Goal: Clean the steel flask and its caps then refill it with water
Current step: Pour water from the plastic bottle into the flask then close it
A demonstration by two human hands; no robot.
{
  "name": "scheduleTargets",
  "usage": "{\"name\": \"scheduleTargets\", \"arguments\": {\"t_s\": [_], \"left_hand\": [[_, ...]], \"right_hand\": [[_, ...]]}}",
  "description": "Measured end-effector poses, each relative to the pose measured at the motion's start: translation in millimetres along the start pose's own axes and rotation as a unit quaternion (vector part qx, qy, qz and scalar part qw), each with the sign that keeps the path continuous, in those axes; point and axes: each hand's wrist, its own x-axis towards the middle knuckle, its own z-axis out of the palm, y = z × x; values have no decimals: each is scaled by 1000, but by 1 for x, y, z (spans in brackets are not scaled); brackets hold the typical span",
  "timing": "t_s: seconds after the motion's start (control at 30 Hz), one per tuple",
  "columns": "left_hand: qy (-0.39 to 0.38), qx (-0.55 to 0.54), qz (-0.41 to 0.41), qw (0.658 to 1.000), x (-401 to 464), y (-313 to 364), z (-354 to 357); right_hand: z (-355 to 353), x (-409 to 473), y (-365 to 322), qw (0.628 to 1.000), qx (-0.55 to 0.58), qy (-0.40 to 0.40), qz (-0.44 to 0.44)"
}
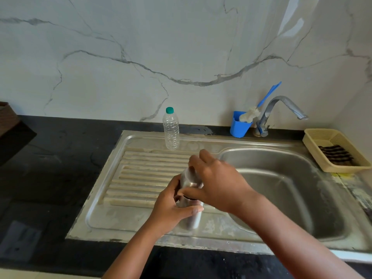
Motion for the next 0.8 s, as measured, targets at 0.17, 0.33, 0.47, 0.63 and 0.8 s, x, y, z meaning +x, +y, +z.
{"name": "scheduleTargets", "arguments": {"t_s": [0.17, 0.33, 0.47, 0.63, 0.8], "left_hand": [[10, 7, -6, 1000, -1, 0, 1], [5, -10, 4, 1000, -2, 3, 1], [7, -13, 10, 1000, -2, 2, 2], [-3, -13, 12, 1000, 0, -1, 0], [2, -21, 12, 1000, 1, -1, 1]], "right_hand": [[3, -1, 0, 997, -9, -1, 74], [-26, 0, 18, 958, 230, -149, -83], [-20, 0, 18, 972, 180, -117, -98], [0, 1, 4, 999, -19, -30, -1], [-13, 3, 21, 987, 119, -108, -30]]}}
